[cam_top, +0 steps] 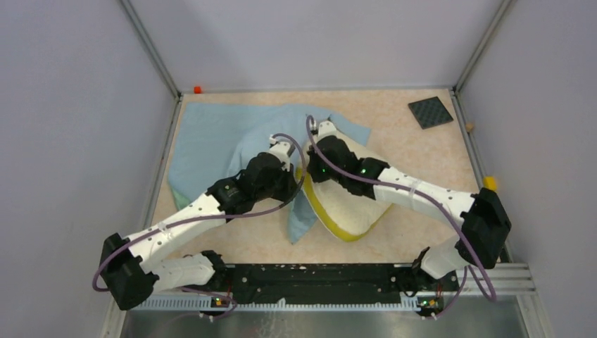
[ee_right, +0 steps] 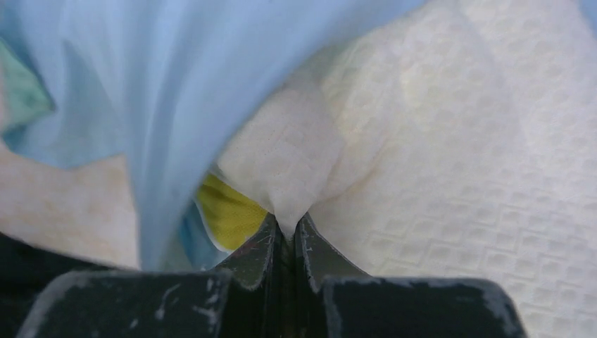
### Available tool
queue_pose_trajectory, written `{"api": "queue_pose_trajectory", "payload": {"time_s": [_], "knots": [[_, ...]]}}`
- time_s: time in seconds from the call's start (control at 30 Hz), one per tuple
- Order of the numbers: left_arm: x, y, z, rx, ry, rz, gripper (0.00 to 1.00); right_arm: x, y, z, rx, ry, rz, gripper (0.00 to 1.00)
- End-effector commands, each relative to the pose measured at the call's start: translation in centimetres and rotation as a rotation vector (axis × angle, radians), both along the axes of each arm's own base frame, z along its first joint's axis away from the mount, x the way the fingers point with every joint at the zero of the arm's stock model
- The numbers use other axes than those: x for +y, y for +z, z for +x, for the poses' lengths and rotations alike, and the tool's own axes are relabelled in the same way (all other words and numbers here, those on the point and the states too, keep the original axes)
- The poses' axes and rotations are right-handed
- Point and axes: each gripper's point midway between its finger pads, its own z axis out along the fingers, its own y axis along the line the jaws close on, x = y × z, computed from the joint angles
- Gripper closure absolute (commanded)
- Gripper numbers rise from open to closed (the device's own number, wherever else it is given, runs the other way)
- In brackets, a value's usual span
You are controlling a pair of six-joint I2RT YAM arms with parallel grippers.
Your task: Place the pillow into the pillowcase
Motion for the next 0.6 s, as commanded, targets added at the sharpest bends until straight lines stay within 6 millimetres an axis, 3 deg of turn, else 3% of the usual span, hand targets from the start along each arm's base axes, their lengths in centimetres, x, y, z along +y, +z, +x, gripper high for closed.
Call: {"api": "queue_pose_trajectory", "payload": {"time_s": [0.0, 0.13, 0.3, 0.43, 0.57], "knots": [[-5.5, 9.3, -3.1, -0.187, -0.305, -0.199, 1.00, 1.7, 13.3, 1.4, -0.090, -0.039, 0.329, 1.00], [-6.6, 16.5, -4.9, -0.324, -0.400, -0.308, 1.00, 2.3, 16.2, 0.9, -0.052, -0.018, 0.426, 1.00], [-5.6, 23.3, -5.1, -0.485, -0.382, -0.399, 1.00, 3.3, 19.4, -1.5, 0.022, 0.052, 0.549, 1.00], [-5.8, 27.8, -4.7, -0.545, -0.382, -0.419, 1.00, 3.2, 23.3, -4.1, 0.068, 0.116, 0.681, 1.00], [-8.1, 30.9, -3.3, -0.561, -0.412, -0.403, 1.00, 3.4, 26.2, -6.2, 0.137, 0.161, 0.807, 1.00]]}}
